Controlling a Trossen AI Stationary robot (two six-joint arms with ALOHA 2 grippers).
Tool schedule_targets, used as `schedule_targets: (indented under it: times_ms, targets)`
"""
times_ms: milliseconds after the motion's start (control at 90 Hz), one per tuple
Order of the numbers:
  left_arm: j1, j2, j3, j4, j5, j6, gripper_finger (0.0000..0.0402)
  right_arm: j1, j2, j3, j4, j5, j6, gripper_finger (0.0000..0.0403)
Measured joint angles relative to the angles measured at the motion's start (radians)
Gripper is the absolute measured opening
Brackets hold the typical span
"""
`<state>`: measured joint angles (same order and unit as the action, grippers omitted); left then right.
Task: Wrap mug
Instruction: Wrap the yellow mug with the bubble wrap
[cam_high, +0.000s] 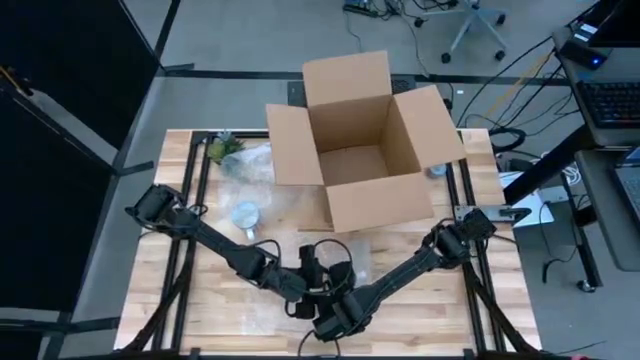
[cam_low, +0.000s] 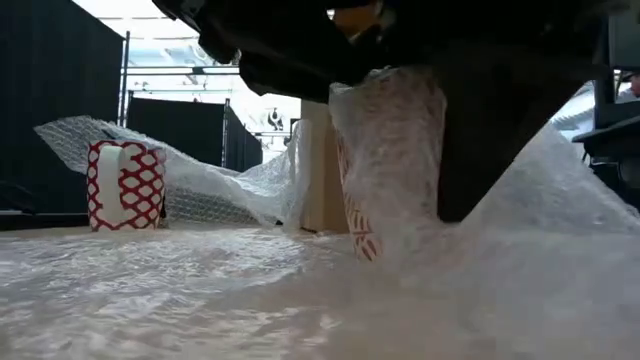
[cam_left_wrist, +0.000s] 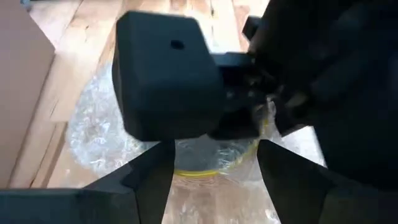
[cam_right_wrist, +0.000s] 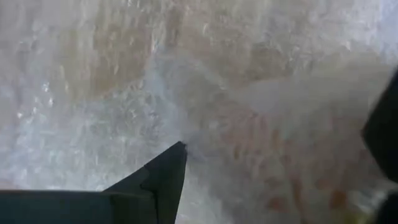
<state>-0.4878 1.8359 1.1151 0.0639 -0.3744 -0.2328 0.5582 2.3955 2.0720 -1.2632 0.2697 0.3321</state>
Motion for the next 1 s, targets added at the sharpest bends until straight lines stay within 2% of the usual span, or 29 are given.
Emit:
schedule_targets:
  times_ms: [533,789,1000]
  targets:
    - [-0.003,0.0,0.003,-0.001,-0.002,0.003,0.0219,-0.012,-0.009,-0.002,-0.002,-0.012,-0.014,0.0171]
    - [-0.003,0.001,0.004,0.007,-0.004,0.003,0.0219,-0.014,-0.02,-0.003,-0.055,-0.01,-0.018,0.0171]
    - [0.004,-0.014,0.003,-0.009,0.0,0.003,0.0219,-0.012,-0.07,-0.003,-0.09,0.061,-0.003,0.0187]
